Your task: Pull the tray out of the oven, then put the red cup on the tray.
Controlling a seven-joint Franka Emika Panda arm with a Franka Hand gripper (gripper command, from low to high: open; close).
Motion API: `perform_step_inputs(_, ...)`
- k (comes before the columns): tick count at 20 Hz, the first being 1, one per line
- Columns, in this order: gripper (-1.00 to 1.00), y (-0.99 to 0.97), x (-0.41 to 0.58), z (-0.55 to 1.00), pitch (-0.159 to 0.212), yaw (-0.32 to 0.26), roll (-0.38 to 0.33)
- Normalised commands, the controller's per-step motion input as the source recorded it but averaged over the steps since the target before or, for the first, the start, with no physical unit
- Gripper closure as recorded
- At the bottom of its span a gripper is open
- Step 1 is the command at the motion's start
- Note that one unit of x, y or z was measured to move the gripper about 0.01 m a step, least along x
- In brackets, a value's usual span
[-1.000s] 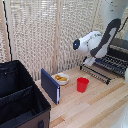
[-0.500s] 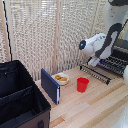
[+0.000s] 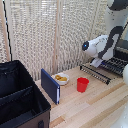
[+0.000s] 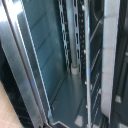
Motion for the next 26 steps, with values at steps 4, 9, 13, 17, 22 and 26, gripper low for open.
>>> perform_step_inputs(4, 1.0, -0.33, 0.0, 0.04, 0.015, 0.025, 0.032)
perform_step_inputs(9, 1.0, -0.37, 0.0, 0.12, 0.025, 0.047, 0.075)
perform_step_inputs(13, 1.0, -0.27, -0.019, 0.06, 0.003, 0.036, 0.05)
perform_step_inputs(17, 1.0, -0.02, 0.019, -0.02, 0.02, 0.008, 0.014)
perform_step_inputs(22, 1.0, 0.22, -0.01, -0.03, 0.002, 0.0, -0.001)
perform_step_inputs(26, 1.0, 0.71, -0.148, -0.03, 0.0, 0.003, 0.001)
